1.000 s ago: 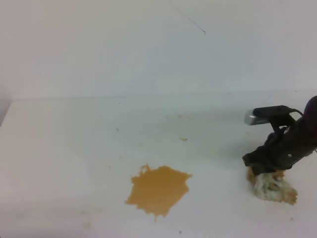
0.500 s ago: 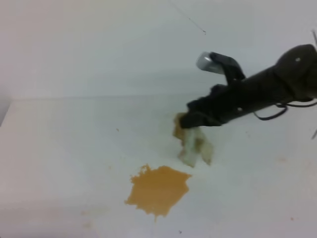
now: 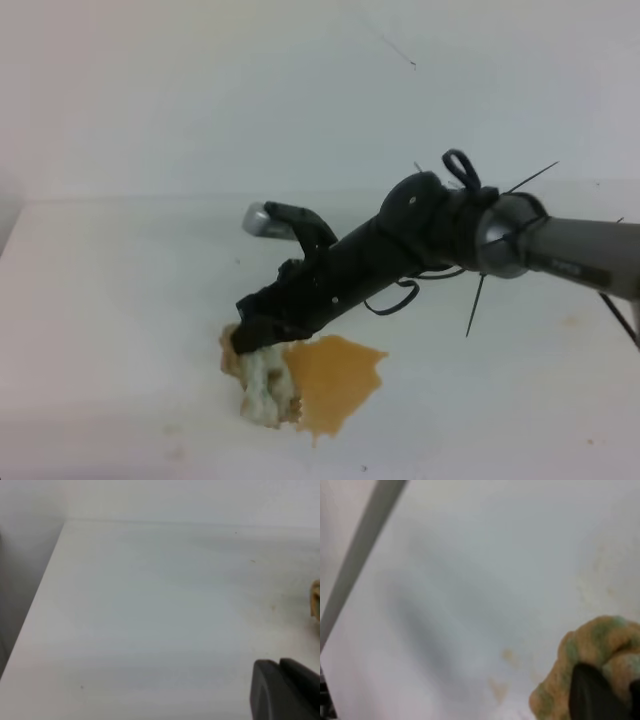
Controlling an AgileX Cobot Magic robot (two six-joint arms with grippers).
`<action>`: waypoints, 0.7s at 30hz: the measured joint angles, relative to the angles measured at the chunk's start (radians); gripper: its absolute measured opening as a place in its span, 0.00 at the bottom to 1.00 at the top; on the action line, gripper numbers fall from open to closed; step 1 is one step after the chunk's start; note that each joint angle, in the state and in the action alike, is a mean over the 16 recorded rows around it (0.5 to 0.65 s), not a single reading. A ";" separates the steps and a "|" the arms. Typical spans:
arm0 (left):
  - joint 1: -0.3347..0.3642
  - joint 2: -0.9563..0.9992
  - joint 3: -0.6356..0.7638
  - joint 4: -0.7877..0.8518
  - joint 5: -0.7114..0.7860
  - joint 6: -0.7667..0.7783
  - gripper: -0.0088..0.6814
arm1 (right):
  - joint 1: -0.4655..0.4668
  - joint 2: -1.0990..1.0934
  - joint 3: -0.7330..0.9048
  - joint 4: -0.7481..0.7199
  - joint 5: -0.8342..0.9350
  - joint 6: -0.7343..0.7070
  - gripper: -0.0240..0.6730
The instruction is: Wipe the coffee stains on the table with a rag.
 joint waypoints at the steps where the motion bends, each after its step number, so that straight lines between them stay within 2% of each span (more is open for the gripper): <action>1: 0.000 0.000 0.000 0.000 0.000 0.000 0.01 | 0.006 0.017 -0.011 -0.016 0.003 0.011 0.08; 14: 0.000 0.002 -0.002 0.000 0.004 0.000 0.01 | -0.018 0.099 -0.064 -0.348 0.035 0.188 0.08; 21: 0.000 0.002 -0.002 0.000 0.005 0.000 0.01 | -0.065 0.094 -0.067 -0.429 0.065 0.215 0.08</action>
